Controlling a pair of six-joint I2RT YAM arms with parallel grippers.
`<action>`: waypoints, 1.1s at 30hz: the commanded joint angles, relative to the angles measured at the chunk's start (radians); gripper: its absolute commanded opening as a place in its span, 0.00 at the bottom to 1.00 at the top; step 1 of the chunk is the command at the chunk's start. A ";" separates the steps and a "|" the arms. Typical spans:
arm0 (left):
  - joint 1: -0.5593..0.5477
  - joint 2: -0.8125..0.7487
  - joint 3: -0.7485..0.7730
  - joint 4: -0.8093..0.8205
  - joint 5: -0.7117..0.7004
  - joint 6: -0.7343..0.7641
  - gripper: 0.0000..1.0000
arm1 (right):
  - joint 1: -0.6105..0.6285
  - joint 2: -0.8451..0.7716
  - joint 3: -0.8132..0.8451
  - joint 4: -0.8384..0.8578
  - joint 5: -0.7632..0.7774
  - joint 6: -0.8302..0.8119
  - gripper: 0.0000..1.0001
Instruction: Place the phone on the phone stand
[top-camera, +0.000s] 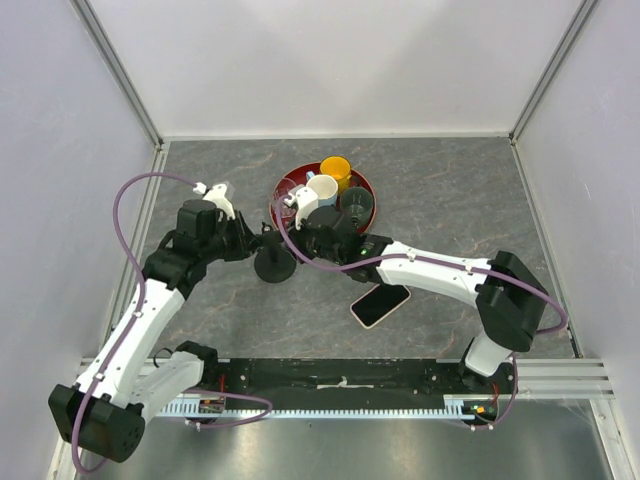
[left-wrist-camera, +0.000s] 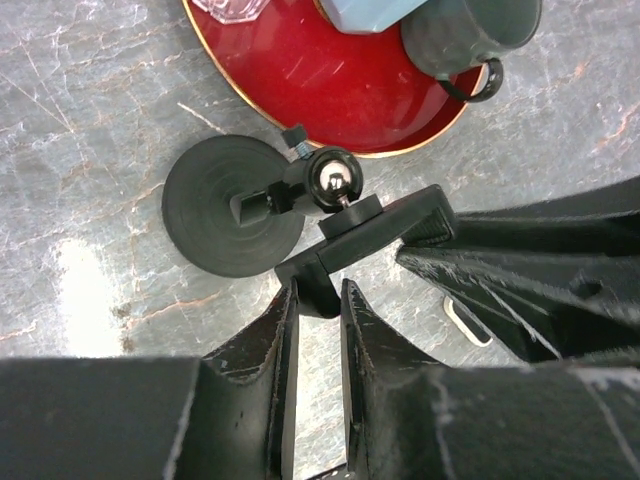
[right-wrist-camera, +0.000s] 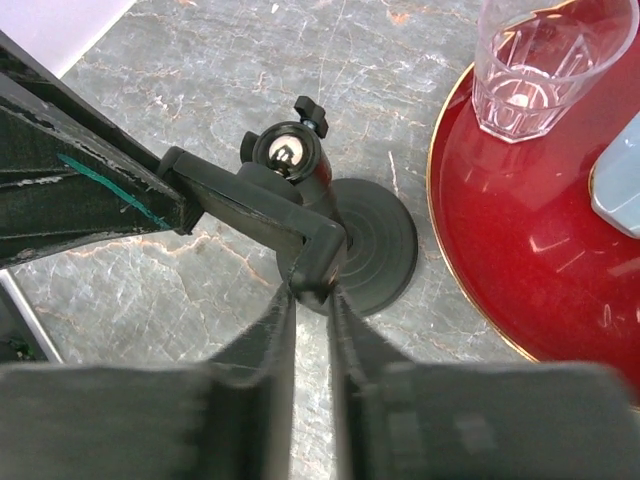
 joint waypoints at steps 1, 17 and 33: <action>-0.008 0.037 -0.036 -0.134 -0.053 0.006 0.25 | 0.022 -0.097 0.059 0.062 -0.099 0.041 0.34; -0.007 -0.126 0.056 -0.088 0.045 -0.044 0.70 | -0.165 -0.158 -0.042 -0.011 -0.422 0.306 0.96; -0.007 -0.093 -0.009 0.009 0.052 -0.049 0.64 | -0.177 -0.071 -0.002 -0.054 -0.369 0.274 0.91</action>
